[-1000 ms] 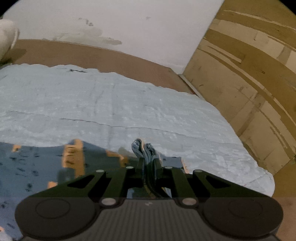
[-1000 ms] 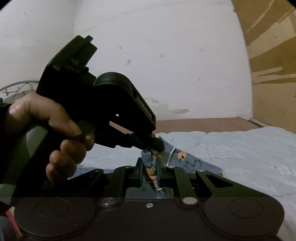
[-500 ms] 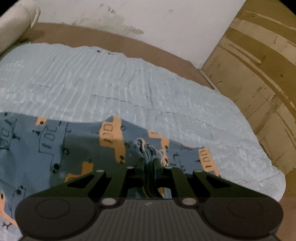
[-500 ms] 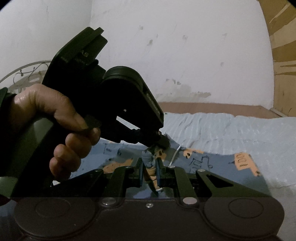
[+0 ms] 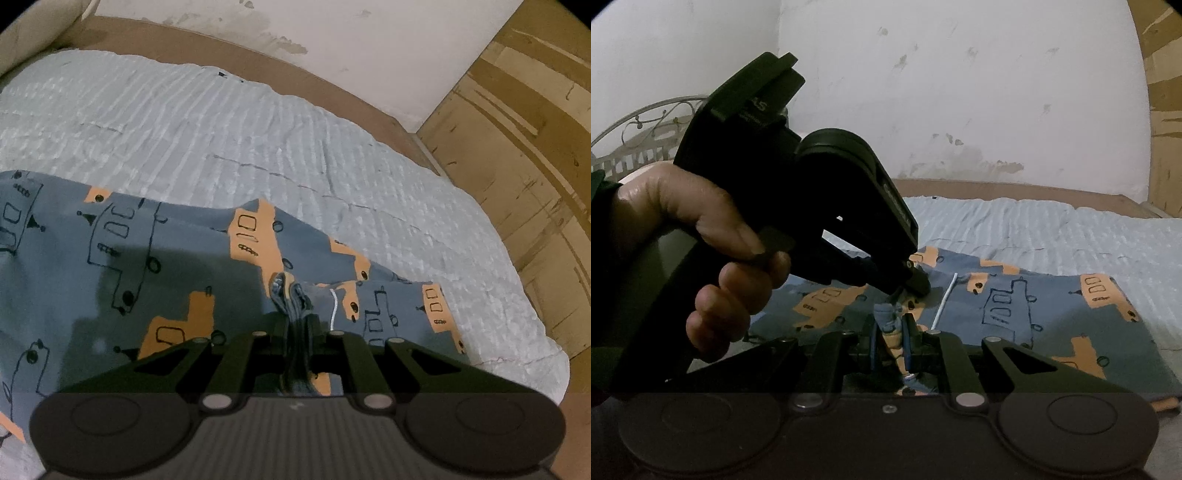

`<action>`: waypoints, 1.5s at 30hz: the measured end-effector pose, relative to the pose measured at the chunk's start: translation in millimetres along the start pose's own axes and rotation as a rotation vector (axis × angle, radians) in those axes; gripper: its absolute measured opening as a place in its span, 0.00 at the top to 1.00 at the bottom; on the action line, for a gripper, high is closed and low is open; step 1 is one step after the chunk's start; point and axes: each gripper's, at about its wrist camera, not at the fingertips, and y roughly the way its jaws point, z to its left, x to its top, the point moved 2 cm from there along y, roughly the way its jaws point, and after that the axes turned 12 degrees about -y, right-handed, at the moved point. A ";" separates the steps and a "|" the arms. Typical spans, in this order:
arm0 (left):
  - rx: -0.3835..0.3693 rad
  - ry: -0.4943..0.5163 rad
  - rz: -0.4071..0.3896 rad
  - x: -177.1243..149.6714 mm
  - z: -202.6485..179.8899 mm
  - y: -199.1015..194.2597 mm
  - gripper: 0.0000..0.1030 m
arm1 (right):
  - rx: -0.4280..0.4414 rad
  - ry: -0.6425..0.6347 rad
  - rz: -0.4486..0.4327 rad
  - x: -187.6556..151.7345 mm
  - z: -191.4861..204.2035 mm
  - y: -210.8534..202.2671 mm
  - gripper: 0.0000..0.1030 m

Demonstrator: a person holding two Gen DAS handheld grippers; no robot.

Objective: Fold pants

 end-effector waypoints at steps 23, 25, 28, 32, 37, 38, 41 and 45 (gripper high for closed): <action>0.098 0.051 -0.096 -7.1 -8.0 -18.6 0.14 | -0.050 -0.008 -0.038 -7.6 -19.8 -23.7 0.16; 0.140 0.091 -0.132 -12.2 -12.0 -19.2 0.09 | -0.101 -0.010 -0.030 -11.8 -33.6 -30.4 0.09; 0.202 0.157 -0.159 -22.8 -16.9 -12.8 0.07 | -0.205 -0.004 0.001 -19.5 -61.3 -35.7 0.02; 0.280 0.225 -0.170 -30.8 -16.9 0.2 0.06 | -0.312 -0.044 0.095 -23.3 -104.6 -28.1 0.01; 0.305 0.187 -0.190 -21.3 -11.4 5.3 0.04 | -0.279 -0.103 0.219 -15.0 -158.2 3.6 0.01; 0.310 0.177 -0.191 -18.5 -10.7 6.5 0.04 | -0.269 -0.102 0.226 -13.1 -166.4 9.9 0.01; 0.315 0.149 -0.194 -11.3 -8.5 10.2 0.03 | -0.280 -0.123 0.257 -8.2 -181.7 31.1 0.01; 0.317 0.115 -0.187 -8.2 -6.7 14.3 0.01 | -0.310 -0.114 0.303 -8.0 -195.5 56.7 0.01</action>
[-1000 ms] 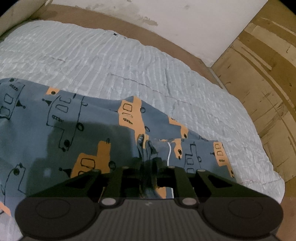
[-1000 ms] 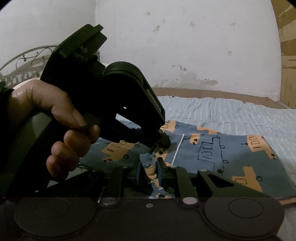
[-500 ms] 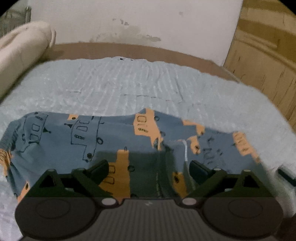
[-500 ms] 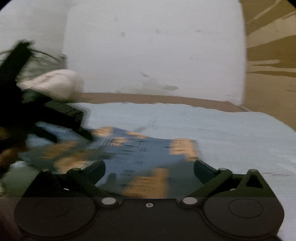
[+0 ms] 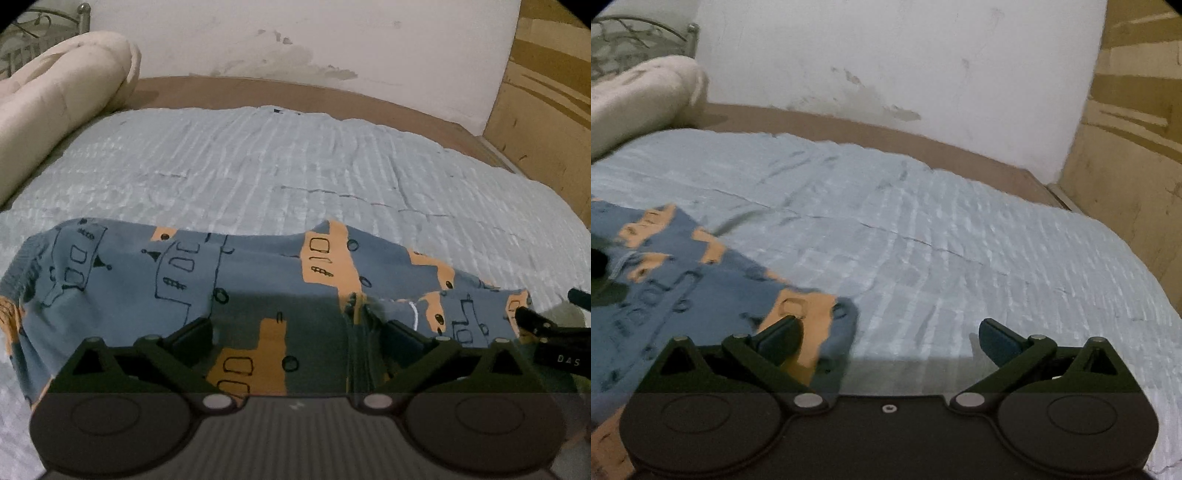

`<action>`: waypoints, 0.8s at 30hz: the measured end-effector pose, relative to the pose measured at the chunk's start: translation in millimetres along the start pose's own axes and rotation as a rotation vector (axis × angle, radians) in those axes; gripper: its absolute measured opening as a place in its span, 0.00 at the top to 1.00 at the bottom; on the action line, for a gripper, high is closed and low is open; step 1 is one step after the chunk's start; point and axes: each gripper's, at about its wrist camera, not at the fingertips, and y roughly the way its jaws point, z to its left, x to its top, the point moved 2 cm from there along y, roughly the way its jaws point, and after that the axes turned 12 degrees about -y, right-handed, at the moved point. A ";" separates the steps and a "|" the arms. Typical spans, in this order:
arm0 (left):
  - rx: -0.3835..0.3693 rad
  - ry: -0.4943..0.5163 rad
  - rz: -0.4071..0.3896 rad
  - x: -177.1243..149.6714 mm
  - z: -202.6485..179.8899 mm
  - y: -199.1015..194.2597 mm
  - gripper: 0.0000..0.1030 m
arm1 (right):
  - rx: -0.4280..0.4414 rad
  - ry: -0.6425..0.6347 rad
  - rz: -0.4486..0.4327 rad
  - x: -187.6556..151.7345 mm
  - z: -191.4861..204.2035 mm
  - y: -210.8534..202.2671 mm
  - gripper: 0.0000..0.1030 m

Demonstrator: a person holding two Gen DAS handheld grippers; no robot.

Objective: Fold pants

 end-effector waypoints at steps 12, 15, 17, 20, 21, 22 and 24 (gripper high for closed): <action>0.023 0.101 -0.090 -48.9 3.7 -36.3 0.01 | -0.052 0.071 -0.048 -59.5 12.4 -73.0 0.01; 0.023 0.103 -0.121 -58.1 5.5 -45.6 0.01 | -0.097 0.084 -0.102 -79.6 21.8 -93.5 0.01; 0.021 0.096 -0.125 -59.8 6.0 -50.8 0.01 | -0.126 0.080 -0.130 -86.3 28.1 -99.3 0.01; 0.002 0.047 -0.105 -55.6 9.1 -60.7 0.01 | -0.165 0.075 -0.130 -83.4 32.9 -100.7 0.01; -0.009 0.029 -0.105 -54.4 11.3 -64.9 0.01 | -0.177 0.076 -0.122 -79.6 34.0 -102.3 0.01; -0.018 0.009 -0.107 -52.8 13.9 -69.6 0.01 | -0.187 0.083 -0.124 -74.7 35.3 -105.1 0.01; -0.027 -0.024 -0.115 -50.7 19.8 -78.9 0.01 | -0.173 0.098 -0.177 -63.4 39.4 -118.0 0.01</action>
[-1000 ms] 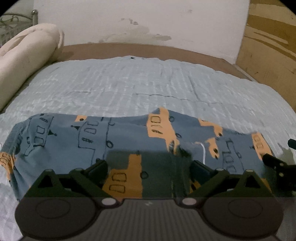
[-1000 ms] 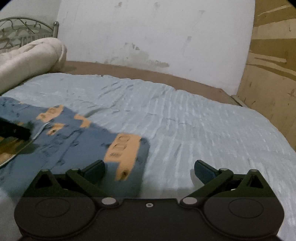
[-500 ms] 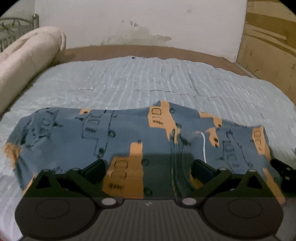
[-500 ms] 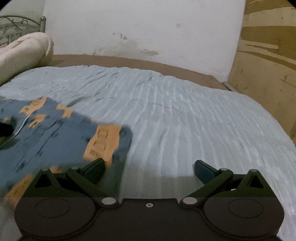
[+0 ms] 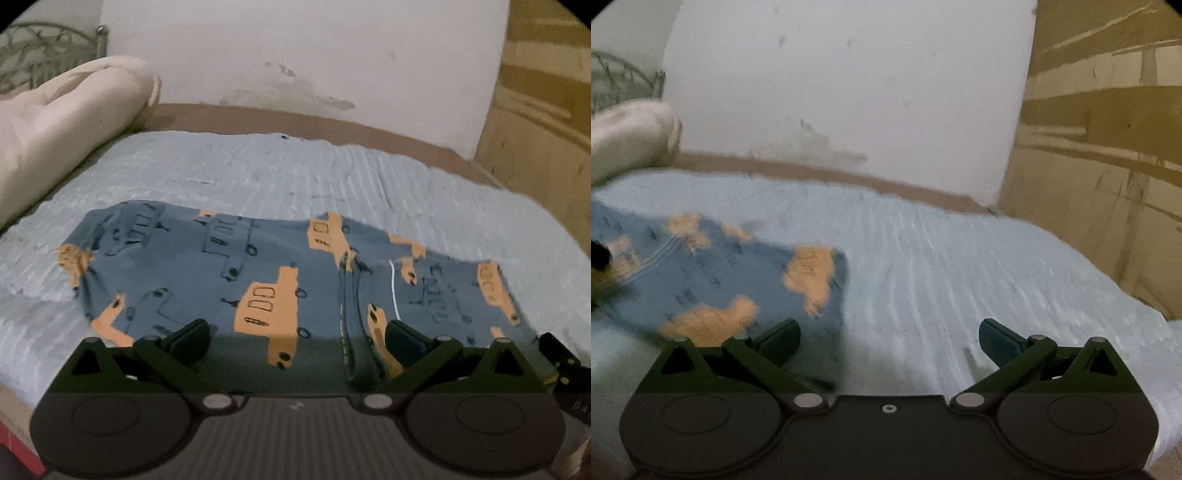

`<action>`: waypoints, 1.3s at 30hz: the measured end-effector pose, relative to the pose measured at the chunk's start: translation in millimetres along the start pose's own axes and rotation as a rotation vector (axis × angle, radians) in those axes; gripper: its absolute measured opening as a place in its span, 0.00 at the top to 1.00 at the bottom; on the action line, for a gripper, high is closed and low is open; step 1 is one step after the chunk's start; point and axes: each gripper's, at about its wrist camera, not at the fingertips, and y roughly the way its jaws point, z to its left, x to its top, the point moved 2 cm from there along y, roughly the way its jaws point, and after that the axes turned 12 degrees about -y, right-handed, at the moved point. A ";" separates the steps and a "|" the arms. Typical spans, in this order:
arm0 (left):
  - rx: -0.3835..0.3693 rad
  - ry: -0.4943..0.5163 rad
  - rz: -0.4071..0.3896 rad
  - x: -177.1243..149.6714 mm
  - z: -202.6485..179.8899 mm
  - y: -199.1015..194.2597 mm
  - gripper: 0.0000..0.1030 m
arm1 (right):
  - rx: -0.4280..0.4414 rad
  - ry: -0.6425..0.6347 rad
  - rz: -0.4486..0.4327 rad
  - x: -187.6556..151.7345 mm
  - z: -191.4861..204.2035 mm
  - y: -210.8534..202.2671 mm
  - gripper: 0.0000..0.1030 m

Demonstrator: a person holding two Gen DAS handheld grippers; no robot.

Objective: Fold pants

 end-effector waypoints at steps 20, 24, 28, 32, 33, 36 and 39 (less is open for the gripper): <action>0.182 -0.032 -0.179 98.1 132.7 -59.7 0.01 | 0.189 -0.077 -0.062 68.8 101.7 24.2 0.01; 0.228 0.036 -0.194 100.4 143.1 -45.3 0.01 | 0.185 -0.090 -0.032 60.5 110.5 35.8 0.01; 0.184 -0.076 -0.116 76.6 156.5 -11.4 0.01 | 0.182 -0.092 -0.036 52.7 115.1 38.2 0.01; 0.156 -0.206 -0.133 59.7 164.4 3.8 0.13 | 0.196 -0.075 -0.037 48.6 113.9 41.2 0.01; 0.159 -0.218 -0.148 57.7 163.1 5.8 0.14 | 0.199 -0.070 -0.037 47.5 113.7 42.4 0.01; 0.173 -0.222 -0.199 53.8 156.6 9.0 0.33 | 0.198 -0.062 -0.040 45.1 114.1 43.9 0.01; 0.146 -0.232 -0.202 54.0 156.2 13.2 0.54 | 0.188 -0.063 -0.053 43.1 115.4 42.8 0.01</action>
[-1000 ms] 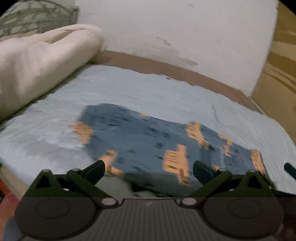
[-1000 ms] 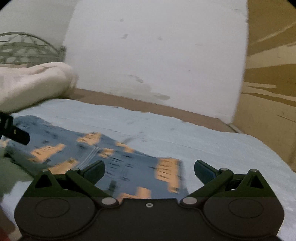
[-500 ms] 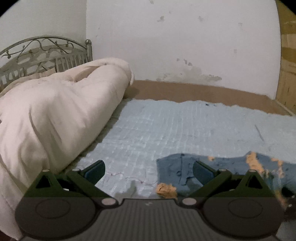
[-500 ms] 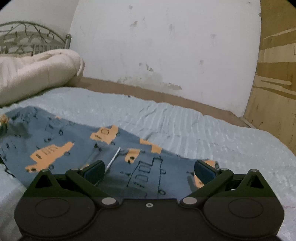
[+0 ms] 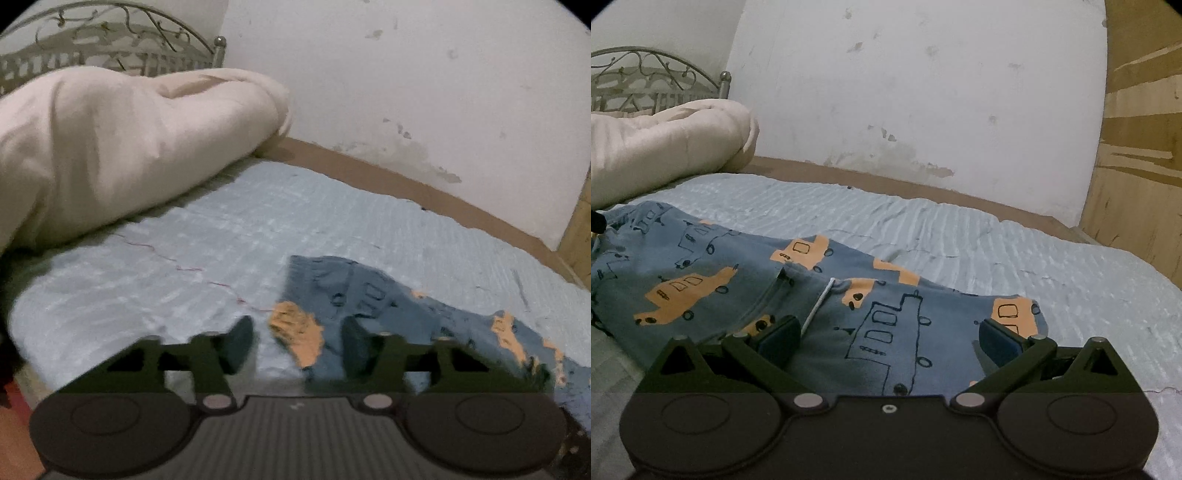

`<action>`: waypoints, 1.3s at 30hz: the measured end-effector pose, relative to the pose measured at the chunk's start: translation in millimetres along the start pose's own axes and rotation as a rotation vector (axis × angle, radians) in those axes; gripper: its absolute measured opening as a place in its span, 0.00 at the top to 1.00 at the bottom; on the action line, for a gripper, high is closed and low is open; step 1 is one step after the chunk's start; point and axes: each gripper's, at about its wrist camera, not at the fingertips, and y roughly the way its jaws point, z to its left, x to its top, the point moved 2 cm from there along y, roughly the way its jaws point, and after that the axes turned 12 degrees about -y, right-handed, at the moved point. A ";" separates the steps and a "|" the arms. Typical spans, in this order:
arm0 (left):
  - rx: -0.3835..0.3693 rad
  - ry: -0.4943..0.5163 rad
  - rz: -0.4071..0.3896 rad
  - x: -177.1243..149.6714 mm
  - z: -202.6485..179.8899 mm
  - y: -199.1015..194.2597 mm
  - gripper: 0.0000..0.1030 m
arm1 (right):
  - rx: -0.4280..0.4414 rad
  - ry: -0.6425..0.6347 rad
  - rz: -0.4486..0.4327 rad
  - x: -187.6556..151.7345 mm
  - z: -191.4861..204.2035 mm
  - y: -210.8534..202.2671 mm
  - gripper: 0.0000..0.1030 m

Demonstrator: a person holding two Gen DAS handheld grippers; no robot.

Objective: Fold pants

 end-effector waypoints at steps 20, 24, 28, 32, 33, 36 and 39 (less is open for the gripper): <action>-0.015 0.125 -0.082 -4.1 -21.1 2.1 0.86 | -0.026 -0.009 -0.023 -2.7 5.9 -1.8 0.01; -0.006 0.057 -0.036 -0.7 0.1 8.5 0.82 | -0.026 -0.008 -0.023 -2.7 6.1 -1.9 0.01; -0.046 -0.058 0.019 -0.4 20.3 15.1 0.68 | -0.026 -0.007 -0.024 -2.6 5.4 -1.9 0.01; -0.098 -0.117 0.055 -1.5 31.0 21.8 0.68 | -0.026 -0.007 -0.024 -2.7 5.4 -2.0 0.01; -0.109 -0.137 0.069 -1.5 33.8 23.6 0.68 | -0.025 -0.007 -0.024 -2.6 5.7 -1.9 0.01; -0.120 -0.159 0.083 -1.2 38.1 25.8 0.68 | -0.026 -0.007 -0.025 -2.7 5.6 -2.0 0.01; -0.123 -0.163 0.088 -1.2 38.8 26.2 0.68 | -0.026 -0.007 -0.025 -2.7 5.8 -2.0 0.01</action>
